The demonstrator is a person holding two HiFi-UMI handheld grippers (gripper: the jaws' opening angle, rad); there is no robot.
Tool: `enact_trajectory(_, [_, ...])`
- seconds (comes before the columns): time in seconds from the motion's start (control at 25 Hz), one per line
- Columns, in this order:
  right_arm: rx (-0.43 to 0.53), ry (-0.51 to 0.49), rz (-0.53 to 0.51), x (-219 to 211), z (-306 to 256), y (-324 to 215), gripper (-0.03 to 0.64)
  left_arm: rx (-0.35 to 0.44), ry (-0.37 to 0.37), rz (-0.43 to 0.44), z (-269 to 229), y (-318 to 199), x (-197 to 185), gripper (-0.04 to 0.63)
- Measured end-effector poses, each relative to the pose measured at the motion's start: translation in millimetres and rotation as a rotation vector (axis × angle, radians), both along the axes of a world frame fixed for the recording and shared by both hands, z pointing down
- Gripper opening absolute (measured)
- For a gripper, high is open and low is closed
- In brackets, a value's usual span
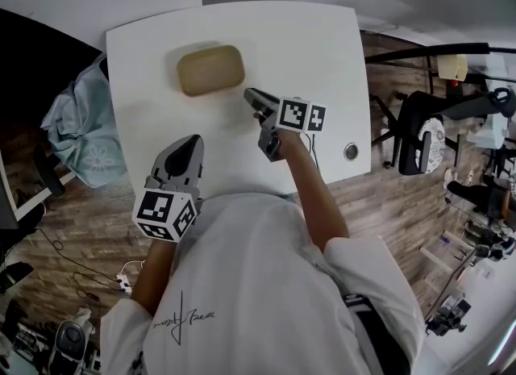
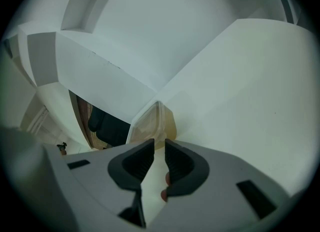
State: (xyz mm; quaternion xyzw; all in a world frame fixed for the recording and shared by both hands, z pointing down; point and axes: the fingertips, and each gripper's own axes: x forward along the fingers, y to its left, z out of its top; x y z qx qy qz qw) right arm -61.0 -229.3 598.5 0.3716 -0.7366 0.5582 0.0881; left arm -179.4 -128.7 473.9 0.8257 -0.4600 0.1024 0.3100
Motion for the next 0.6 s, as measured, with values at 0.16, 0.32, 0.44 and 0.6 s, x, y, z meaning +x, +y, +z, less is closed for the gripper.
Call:
enact_trajectory(0.16, [-0.005, -0.024, -0.003, -1.9, 3.3, -2.9, 0.107, -0.014, -0.003, -0.002, 4.1, -1.3, -1.5, 0.006])
enact_trajectory(0.32, [-0.019, -0.059, 0.016, -0.8, 6.5, -4.9, 0.109, -0.026, -0.010, -0.003, 7.3, -2.0, -2.2, 0.006])
enact_trajectory(0.44, [-0.024, -0.090, 0.021, -0.6, 7.2, -5.9, 0.108, -0.030, -0.014, -0.005, 7.4, -3.3, -2.1, 0.006])
enact_trajectory(0.6, [-0.032, -0.138, 0.026, -1.8, 8.5, -7.4, 0.100, -0.038, -0.020, -0.008, 9.0, -4.2, -1.8, 0.006])
